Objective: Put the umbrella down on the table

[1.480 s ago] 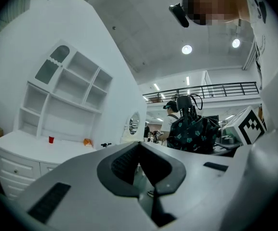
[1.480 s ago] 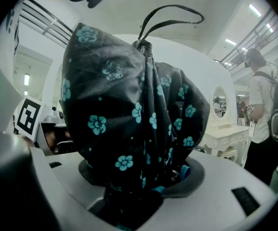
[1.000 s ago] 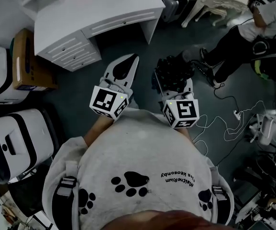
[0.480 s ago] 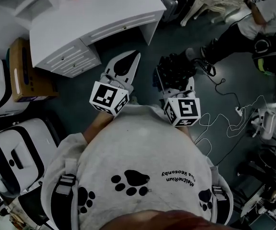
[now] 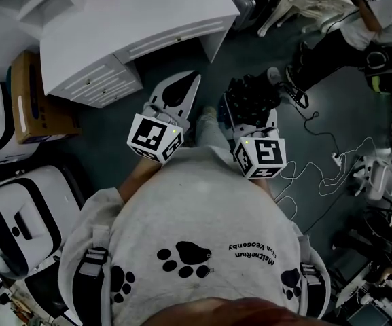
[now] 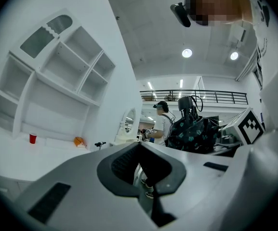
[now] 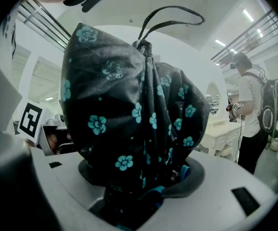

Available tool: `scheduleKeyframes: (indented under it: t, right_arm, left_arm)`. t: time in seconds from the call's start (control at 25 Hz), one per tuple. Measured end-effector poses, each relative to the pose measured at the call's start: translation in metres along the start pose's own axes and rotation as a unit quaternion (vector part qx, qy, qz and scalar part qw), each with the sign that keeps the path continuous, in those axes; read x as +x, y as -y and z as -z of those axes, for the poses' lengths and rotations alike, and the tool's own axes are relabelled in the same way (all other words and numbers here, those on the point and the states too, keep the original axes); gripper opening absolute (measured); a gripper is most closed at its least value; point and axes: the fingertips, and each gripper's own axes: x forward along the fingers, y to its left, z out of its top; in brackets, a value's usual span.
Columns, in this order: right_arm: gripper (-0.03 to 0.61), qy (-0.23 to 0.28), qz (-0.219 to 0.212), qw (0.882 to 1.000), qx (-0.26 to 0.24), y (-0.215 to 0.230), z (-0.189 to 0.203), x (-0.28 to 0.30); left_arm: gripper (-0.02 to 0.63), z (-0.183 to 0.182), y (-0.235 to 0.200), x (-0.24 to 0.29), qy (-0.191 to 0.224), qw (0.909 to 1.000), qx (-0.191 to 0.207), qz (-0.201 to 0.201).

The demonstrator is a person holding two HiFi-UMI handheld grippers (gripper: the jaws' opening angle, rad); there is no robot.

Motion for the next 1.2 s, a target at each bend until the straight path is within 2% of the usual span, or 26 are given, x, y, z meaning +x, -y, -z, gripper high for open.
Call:
scheduleKeyframes:
  t: [0.32,0.56,0.92,1.2]
  right_arm:
    - [0.288,0.006,-0.027,1.0,-0.002,0.001,-0.01,0.036]
    - [0.288,0.005,-0.04,0.999,-0.004,0.017,-0.017,0.079]
    - [0.288,-0.002,-0.058,0.998,-0.011,0.072,-0.044,0.157]
    - [0.288,0.002,-0.08,0.997,-0.013,0.126,-0.07,0.207]
  left_arm:
    - [0.015,-0.004,-0.026,0.012,0.006,0.9997,0.0,-0.024]
    - [0.015,-0.004,-0.054,0.04,0.006,0.9994,-0.001,-0.035]
    - [0.015,-0.014,-0.1,0.123,0.009,0.9986,-0.007,-0.052]
    - [0.015,-0.025,-0.119,0.19,0.012,0.9971,-0.002,-0.075]
